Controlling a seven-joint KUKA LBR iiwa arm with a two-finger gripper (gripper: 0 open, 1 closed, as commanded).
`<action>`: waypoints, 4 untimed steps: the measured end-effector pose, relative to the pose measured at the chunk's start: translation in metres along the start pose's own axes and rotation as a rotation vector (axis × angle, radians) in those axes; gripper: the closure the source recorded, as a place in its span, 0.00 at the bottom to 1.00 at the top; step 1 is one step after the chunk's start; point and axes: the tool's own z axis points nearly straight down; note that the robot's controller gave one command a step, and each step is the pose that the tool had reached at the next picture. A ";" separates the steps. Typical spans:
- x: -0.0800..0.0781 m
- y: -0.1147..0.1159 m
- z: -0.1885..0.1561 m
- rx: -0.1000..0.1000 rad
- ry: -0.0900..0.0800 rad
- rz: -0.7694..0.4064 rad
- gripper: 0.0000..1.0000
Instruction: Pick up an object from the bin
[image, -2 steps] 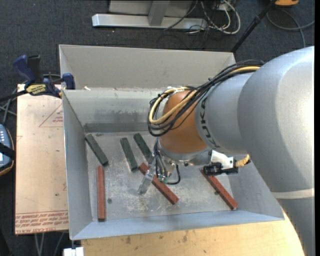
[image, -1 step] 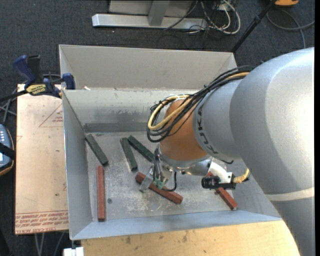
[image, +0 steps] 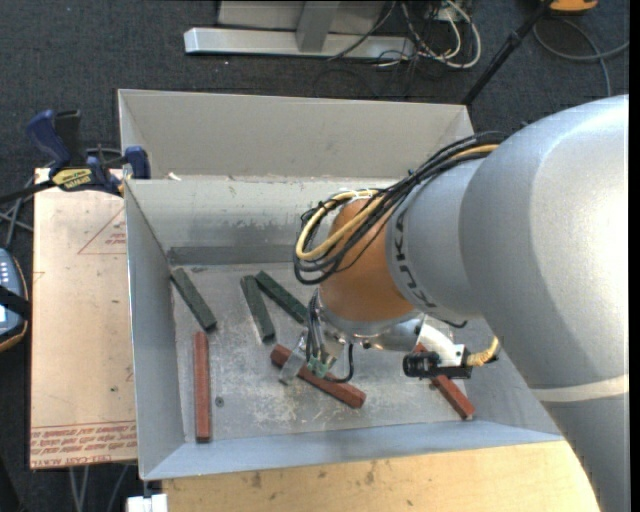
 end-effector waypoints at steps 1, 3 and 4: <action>0.001 -0.001 -0.004 0.003 0.002 0.000 1.00; 0.000 -0.001 -0.042 0.002 -0.001 -0.002 1.00; 0.000 0.000 -0.046 -0.003 -0.006 -0.002 1.00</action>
Offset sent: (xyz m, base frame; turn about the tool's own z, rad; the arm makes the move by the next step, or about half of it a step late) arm 0.0001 0.0000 0.0255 0.0000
